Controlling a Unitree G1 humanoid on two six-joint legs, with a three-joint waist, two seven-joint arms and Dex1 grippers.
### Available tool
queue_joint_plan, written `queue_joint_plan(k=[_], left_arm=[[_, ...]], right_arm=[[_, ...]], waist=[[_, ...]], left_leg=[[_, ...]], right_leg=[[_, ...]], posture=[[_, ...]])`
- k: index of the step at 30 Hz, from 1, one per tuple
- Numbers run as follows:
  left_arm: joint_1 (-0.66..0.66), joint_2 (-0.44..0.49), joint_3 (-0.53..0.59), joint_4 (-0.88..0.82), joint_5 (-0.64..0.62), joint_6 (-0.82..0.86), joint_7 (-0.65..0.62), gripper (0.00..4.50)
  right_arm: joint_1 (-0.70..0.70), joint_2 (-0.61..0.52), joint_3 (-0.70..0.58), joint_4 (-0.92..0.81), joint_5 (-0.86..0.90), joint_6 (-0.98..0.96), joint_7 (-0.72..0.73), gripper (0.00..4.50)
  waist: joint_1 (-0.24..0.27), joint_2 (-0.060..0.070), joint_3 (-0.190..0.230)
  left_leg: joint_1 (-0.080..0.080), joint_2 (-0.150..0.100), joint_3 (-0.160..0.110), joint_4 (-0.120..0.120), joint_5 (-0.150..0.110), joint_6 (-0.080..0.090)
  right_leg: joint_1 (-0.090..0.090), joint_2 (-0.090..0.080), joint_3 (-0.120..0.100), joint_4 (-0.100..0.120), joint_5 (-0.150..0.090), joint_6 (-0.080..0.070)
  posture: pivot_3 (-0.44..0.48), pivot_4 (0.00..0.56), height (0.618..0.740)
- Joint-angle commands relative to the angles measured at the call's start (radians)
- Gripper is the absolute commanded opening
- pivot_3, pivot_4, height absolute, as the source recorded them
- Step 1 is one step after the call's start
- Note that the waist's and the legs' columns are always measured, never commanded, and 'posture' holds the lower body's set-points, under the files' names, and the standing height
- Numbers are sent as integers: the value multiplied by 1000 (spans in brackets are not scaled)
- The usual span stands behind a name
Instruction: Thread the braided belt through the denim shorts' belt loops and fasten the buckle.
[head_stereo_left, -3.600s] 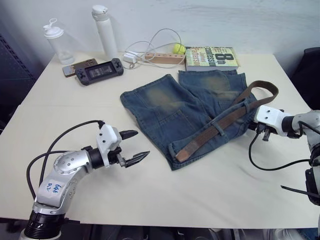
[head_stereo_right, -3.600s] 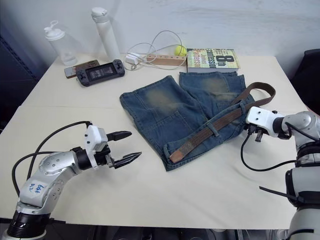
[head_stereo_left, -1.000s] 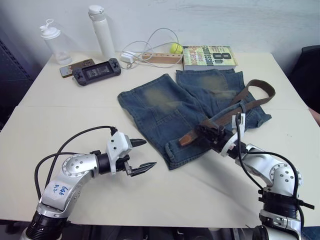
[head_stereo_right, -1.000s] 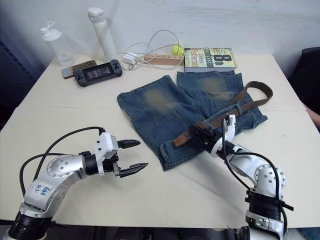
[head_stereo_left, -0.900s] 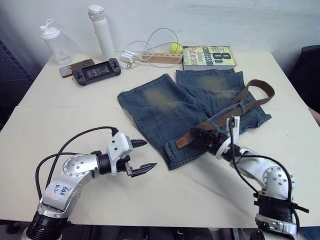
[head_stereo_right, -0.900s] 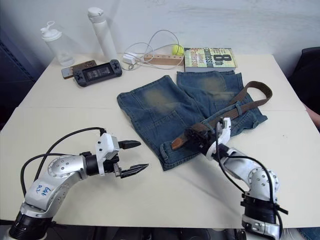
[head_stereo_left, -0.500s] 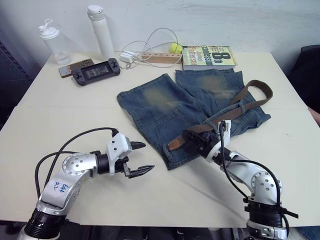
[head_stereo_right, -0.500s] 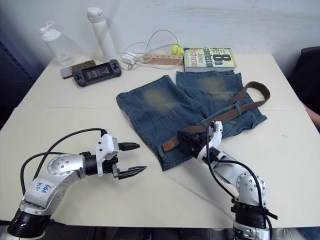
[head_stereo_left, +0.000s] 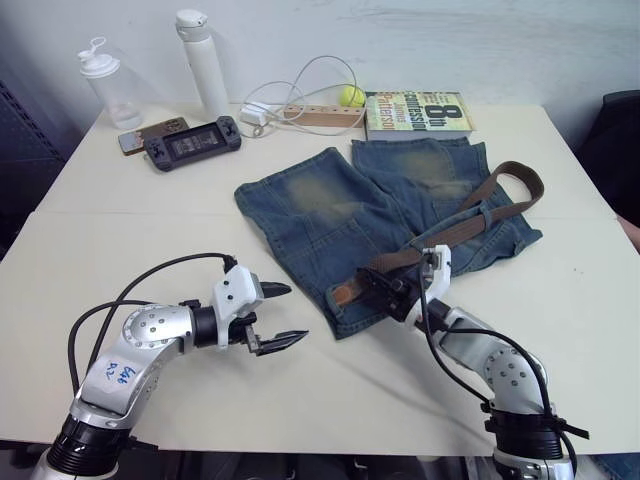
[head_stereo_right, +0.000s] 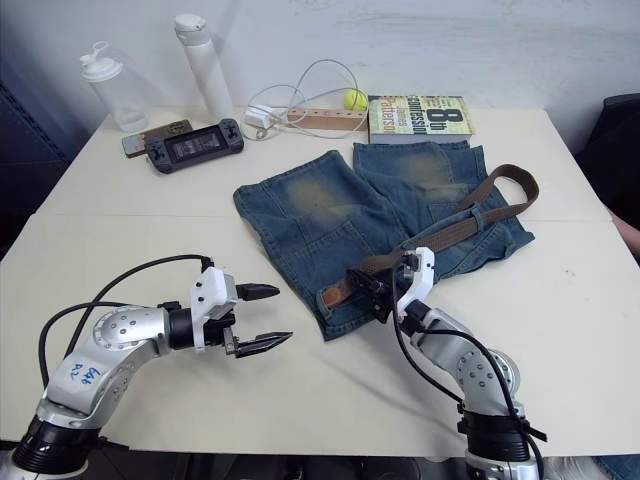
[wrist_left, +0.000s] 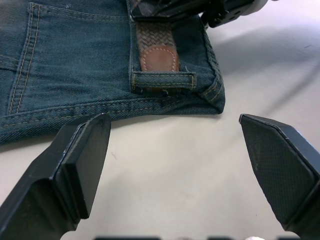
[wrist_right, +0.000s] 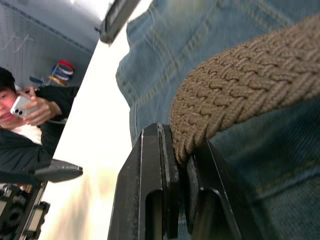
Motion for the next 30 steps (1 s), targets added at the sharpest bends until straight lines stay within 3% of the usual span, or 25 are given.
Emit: queue_joint_plan(k=[1,8,13,17,20,24,27,30], left_arm=[[5,16,14,-34,-4,-5,-5,4500],[-9,22,10,-23,4,-8,0,4500],[-26,21,-9,-5,11,-14,-14,4500],[-49,15,-23,15,21,-19,-22,4500],[-61,11,-33,30,25,-26,-28,4500],[-67,5,-42,44,29,-34,-33,4500],[-68,2,-52,50,35,-36,-38,4500],[-69,1,-80,55,63,-63,-46,4500]], right_arm=[[1,-27,57,-53,-58,-2,78,31],[-29,-4,124,-40,-105,38,108,31],[-108,-39,182,-45,-129,175,76,31],[-118,1,95,-36,-78,208,20,1733],[-95,1,-7,-52,-6,238,-41,3313],[-82,-2,-105,-61,140,273,-123,4441],[-66,-40,-141,-83,262,309,-159,4441],[-42,-180,-146,-137,368,376,-116,4441]], waist=[[-1,0,0],[-2,0,0],[-2,0,0],[0,0,0],[0,0,0],[2,0,0],[2,0,0],[2,0,1]], left_leg=[[0,0,0,0,0,0],[0,0,0,-1,0,-1],[0,0,-1,-1,0,-1],[0,0,-2,-3,0,-3],[0,0,-3,-3,0,-3],[-1,0,-3,-4,0,-2],[0,0,-3,-4,0,-2],[0,0,-3,-4,0,-2]], right_leg=[[0,0,0,0,0,0],[0,0,0,0,-1,-1],[-1,0,-1,0,-1,-2],[-1,0,-2,0,-2,-3],[-1,0,-3,0,-2,-4],[-1,0,-3,-1,-2,-3],[0,0,-3,-1,-2,-3],[-1,0,-3,-1,-2,-3]], posture=[[0,150,708],[0,150,708],[0,150,708],[0,150,708],[0,150,708],[0,150,708],[0,150,708],[0,150,708]])
